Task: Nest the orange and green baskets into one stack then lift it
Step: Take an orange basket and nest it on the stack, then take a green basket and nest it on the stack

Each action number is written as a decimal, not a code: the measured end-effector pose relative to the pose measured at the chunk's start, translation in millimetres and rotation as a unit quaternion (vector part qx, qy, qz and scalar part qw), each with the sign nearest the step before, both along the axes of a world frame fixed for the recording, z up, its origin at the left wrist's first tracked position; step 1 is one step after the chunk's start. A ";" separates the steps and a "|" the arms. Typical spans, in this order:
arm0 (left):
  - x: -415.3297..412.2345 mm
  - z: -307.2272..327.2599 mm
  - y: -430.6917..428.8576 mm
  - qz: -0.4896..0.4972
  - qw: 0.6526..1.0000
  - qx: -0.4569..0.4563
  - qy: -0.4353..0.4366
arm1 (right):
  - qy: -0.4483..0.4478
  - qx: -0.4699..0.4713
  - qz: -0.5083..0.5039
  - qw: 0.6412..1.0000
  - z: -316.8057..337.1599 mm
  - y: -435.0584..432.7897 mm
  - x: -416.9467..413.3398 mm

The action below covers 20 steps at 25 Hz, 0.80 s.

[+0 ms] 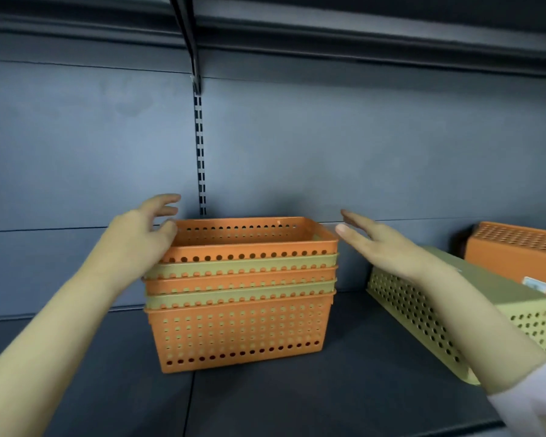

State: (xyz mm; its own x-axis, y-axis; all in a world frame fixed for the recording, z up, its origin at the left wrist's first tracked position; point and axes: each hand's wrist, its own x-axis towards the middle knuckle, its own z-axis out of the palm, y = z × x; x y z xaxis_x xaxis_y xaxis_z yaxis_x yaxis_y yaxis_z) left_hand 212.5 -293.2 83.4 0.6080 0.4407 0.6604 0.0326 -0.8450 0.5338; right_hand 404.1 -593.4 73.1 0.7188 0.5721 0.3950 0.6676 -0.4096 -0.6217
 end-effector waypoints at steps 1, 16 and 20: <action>7.4 7.1 -15.4 0.012 0.999 0.031 -0.004 | -0.024 -0.005 -0.025 0.999 -1.5 -18.7 2.5; 250.1 -76.9 -335.1 -0.161 0.972 0.126 0.113 | 0.087 0.148 -0.161 0.972 -111.2 -252.2 104.7; 293.3 -96.2 -338.0 -0.201 0.967 -0.053 0.149 | 0.195 0.313 -0.112 0.923 -128.7 -260.6 123.4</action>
State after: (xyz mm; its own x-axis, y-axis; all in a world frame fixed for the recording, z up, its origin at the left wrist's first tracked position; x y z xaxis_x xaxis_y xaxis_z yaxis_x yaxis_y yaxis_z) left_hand 505.8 -631.2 -12.8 0.9010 0.1836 0.3930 -0.1217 -0.7627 0.6352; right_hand 527.5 -854.1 -55.6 0.9488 0.1401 0.2831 0.2845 0.0100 -0.9586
